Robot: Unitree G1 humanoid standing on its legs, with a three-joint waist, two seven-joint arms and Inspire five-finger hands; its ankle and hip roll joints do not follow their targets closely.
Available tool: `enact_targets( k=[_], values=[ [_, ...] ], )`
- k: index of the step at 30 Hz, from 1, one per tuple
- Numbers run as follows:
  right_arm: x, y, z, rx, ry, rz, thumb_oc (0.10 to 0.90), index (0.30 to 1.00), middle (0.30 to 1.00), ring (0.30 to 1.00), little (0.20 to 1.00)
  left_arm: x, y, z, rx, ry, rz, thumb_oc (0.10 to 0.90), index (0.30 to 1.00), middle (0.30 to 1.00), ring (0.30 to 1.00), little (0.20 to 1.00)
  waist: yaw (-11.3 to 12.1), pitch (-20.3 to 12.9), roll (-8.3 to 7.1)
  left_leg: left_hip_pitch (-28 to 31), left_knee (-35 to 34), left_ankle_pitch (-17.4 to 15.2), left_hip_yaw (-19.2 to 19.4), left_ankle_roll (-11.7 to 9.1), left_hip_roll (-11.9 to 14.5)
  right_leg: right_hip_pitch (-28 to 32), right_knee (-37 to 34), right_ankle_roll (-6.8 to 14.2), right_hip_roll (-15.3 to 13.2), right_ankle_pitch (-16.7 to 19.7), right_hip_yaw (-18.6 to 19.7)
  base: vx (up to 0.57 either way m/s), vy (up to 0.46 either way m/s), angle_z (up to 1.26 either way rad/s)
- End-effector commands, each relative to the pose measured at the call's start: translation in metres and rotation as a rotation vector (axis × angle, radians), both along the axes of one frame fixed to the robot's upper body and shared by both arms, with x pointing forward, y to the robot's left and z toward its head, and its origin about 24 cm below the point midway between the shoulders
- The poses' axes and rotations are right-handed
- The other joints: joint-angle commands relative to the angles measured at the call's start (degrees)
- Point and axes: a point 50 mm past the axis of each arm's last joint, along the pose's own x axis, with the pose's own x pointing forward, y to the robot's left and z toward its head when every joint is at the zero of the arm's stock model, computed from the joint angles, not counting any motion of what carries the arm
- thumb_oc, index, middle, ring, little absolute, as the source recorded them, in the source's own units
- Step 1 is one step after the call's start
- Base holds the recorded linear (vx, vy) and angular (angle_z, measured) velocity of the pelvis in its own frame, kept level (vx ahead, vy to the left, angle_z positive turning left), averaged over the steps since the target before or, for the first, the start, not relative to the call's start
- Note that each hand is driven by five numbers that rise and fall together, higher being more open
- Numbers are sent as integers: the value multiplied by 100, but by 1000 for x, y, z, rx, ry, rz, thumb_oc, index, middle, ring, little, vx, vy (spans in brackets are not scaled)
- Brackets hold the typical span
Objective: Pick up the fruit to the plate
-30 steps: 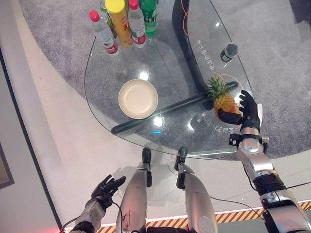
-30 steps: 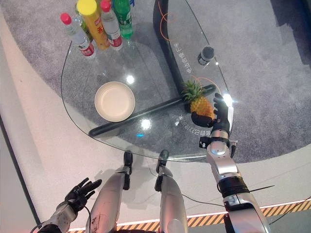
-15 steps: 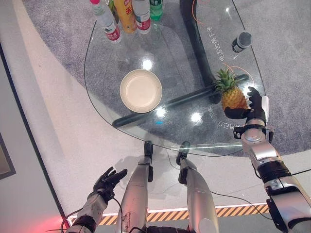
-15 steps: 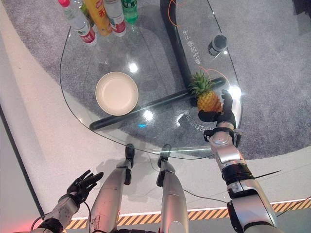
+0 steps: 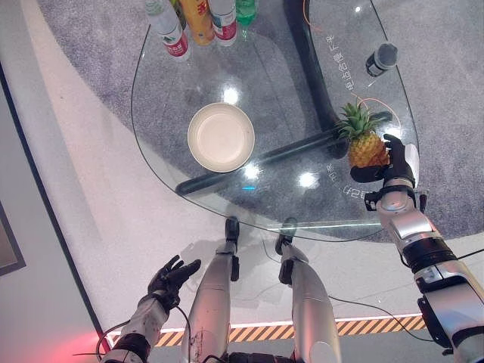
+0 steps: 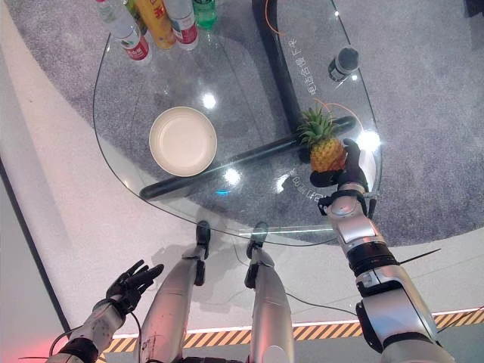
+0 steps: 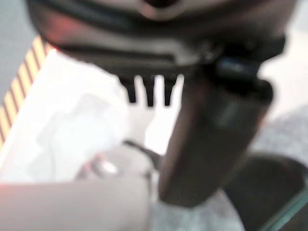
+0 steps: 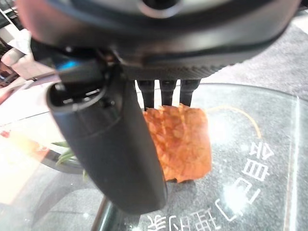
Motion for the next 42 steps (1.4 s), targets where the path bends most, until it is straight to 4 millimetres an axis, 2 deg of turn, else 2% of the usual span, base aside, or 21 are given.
enact_targets(
  k=[1, 12, 20, 27, 38, 39, 40, 41, 42],
  values=[
    [-2, -29, 37, -65, -78, -52, 800, 900, 900, 900, 900, -15, -1, -9, -5, 38, 14, 800, 900, 900, 900, 900, 88, -95, 321, 26, 148, -373, -18, -24, -268, -87, 686, 120, 104, -232, -466, 11, 32, 1],
    [-4, -43, 7, 119, 41, -159, 800, 900, 900, 900, 900, -17, -9, -12, -30, 31, -11, 800, 900, 900, 900, 900, 173, -95, 457, -75, 141, -338, -22, -20, -313, -236, 758, 77, 76, -229, -481, 7, 21, 2],
    [2, -35, 10, 242, -11, -127, 800, 900, 900, 900, 900, -17, -15, -14, -43, 26, -28, 800, 900, 900, 900, 900, 193, -95, 540, -122, 162, -322, -19, -40, -343, -313, 807, 57, 65, -233, -453, 5, 17, 1],
    [8, -33, 16, 228, 9, -111, 800, 900, 900, 900, 900, -18, -21, -16, -56, 26, -36, 800, 900, 900, 900, 900, 250, -95, 600, -140, 158, -296, -22, -52, -371, -328, 818, 19, 57, -244, -465, 0, 0, 0],
    [7, -36, 1, 241, 161, -165, 800, 900, 900, 900, 900, -21, -24, -18, -69, 22, -60, 800, 900, 900, 900, 900, 376, -95, 721, -243, 193, -250, -73, -46, -424, -428, 895, -15, 15, -247, -502, 6, 7, 4],
    [7, -36, 1, 231, 178, -172, 243, 422, 422, 422, 343, -22, -24, -18, -70, 20, -62, 800, 900, 900, 900, 900, 385, -95, 731, -260, 200, -248, -74, -46, -425, -443, 901, -17, 12, -249, -505, 4, 16, 6],
    [7, -36, 0, 223, 195, -181, 243, 422, 422, 422, 343, -21, -24, -18, -71, 18, -64, 800, 900, 900, 900, 900, 390, -95, 735, -263, 200, -245, -76, -46, -429, -450, 901, -18, 11, -245, -507, 0, 0, 0],
    [6, -37, -1, 214, 218, -192, 100, 300, 300, 300, 200, -21, -25, -18, -72, 15, -67, 800, 900, 900, 900, 900, 398, -95, 744, -278, 205, -239, -80, -46, -434, -462, 904, -20, 11, -241, -506, 3, 14, 4],
    [6, -38, -2, 210, 236, -197, 100, 300, 300, 300, 200, -20, -26, -18, -73, 12, -70, 800, 900, 900, 900, 900, 410, -95, 751, -277, 197, -231, -84, -48, -438, -458, 897, -19, 8, -237, -512, 3, 12, 4]
  ],
)
